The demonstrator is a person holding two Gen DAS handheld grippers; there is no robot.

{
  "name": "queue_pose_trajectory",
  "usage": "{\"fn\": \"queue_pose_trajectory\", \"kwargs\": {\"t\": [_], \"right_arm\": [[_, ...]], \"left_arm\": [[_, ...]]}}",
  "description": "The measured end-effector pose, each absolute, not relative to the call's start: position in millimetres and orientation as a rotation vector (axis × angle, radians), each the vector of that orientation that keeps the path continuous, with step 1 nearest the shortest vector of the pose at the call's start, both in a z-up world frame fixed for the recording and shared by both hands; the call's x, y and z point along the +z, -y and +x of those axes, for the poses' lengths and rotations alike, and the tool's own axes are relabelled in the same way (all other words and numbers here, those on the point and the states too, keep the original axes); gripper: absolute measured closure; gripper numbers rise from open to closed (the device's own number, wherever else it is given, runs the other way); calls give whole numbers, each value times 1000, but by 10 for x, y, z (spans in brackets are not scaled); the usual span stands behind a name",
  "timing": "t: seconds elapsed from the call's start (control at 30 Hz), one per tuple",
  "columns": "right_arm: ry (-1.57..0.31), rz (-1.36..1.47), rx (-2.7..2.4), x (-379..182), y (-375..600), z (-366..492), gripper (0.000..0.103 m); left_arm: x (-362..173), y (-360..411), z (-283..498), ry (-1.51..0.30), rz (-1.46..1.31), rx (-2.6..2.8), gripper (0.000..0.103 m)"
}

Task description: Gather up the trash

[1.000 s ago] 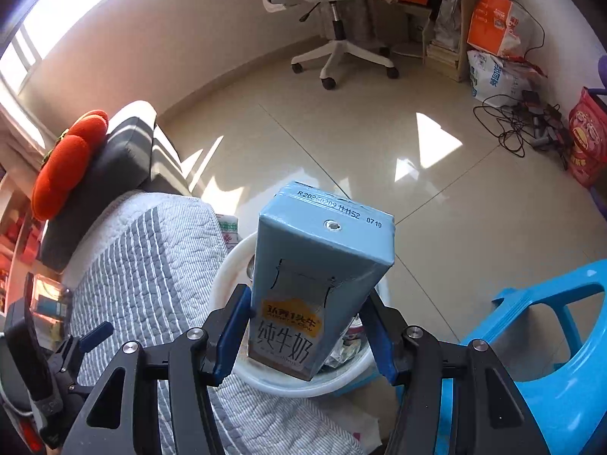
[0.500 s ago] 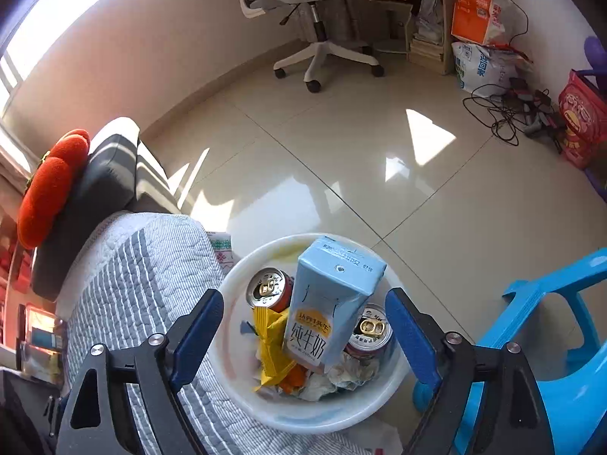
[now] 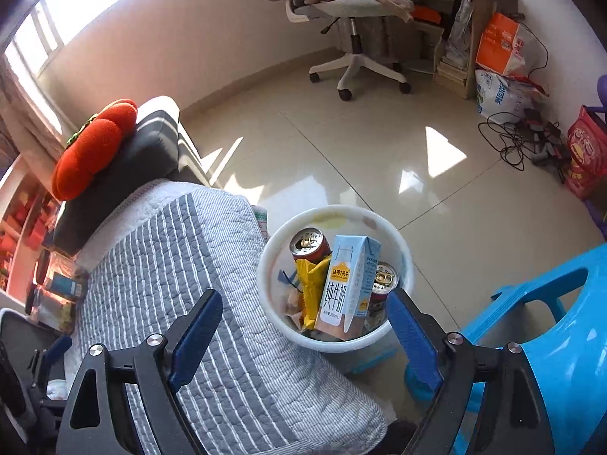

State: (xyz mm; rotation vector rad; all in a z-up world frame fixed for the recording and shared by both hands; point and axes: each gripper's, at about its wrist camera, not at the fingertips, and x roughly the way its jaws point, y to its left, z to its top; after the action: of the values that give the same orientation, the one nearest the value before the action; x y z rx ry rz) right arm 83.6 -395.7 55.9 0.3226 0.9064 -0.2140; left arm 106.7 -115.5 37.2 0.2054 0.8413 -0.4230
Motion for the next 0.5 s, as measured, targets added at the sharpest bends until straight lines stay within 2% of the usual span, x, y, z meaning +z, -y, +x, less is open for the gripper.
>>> {"fn": "queue_pose_trajectory", "kwargs": {"t": [0.27,0.5], "right_arm": [[-844,153,-145,810,3226,92,9],[-804,86,-187,577,2894,-358,5]], "left_arm": [[546,964,505,-810,213,-357,1],[419,757,174,-804,154,-286,1]]}}
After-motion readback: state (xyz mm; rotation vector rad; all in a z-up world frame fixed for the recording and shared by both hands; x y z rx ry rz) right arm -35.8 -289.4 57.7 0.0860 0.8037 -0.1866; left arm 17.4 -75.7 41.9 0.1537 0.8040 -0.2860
